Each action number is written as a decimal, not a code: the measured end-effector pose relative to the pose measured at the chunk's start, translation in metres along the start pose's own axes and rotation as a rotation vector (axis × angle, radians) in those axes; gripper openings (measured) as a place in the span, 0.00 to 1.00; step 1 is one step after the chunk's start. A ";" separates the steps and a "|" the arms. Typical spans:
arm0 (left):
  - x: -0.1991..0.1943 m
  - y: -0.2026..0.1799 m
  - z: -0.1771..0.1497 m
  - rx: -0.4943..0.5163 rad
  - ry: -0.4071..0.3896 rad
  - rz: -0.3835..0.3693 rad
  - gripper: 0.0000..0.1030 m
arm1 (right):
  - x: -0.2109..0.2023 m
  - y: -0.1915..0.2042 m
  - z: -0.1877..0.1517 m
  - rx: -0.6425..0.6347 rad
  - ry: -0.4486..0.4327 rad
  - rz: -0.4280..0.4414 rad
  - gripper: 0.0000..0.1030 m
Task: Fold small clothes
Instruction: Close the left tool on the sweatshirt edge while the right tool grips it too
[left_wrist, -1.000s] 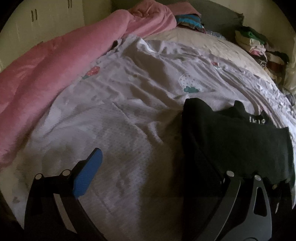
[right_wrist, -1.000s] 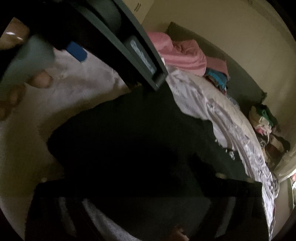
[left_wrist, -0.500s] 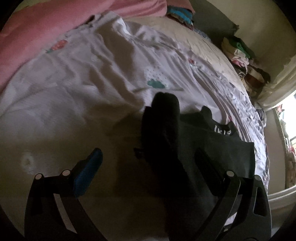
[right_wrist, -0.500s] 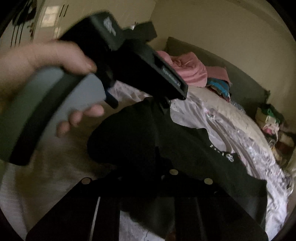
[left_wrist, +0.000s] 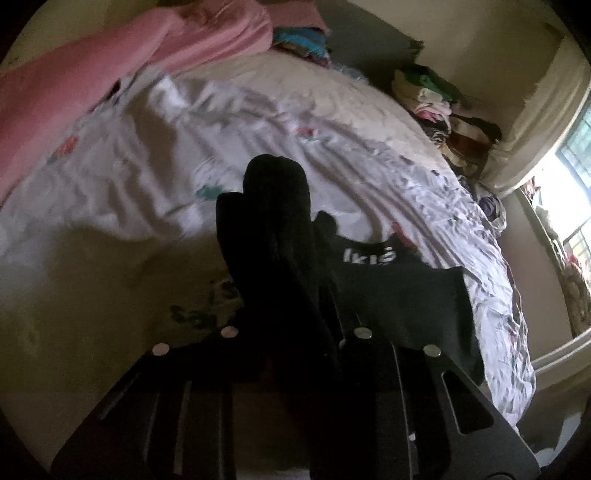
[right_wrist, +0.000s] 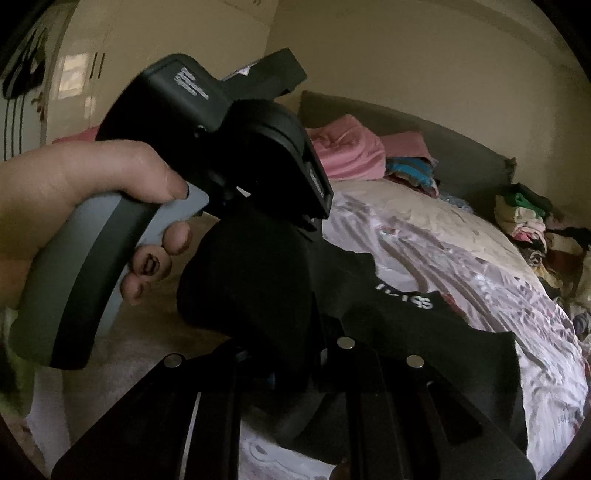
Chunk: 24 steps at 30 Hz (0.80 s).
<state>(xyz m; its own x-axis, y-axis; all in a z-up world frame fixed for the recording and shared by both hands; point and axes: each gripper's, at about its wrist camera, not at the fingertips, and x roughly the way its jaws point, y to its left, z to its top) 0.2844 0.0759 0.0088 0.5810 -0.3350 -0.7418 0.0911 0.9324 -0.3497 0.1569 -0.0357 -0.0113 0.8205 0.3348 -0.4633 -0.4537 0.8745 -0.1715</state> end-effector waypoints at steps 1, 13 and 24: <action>-0.003 -0.005 0.000 0.009 -0.006 -0.001 0.16 | -0.004 -0.004 -0.001 0.010 -0.005 -0.005 0.11; -0.020 -0.073 -0.003 0.095 -0.045 -0.020 0.16 | -0.047 -0.049 -0.013 0.108 -0.054 -0.061 0.11; -0.009 -0.124 -0.012 0.146 -0.031 -0.027 0.16 | -0.069 -0.088 -0.031 0.168 -0.056 -0.100 0.11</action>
<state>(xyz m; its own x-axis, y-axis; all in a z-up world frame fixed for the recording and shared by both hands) 0.2584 -0.0386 0.0520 0.6017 -0.3577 -0.7142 0.2223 0.9338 -0.2803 0.1290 -0.1463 0.0094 0.8789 0.2579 -0.4012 -0.3082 0.9491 -0.0650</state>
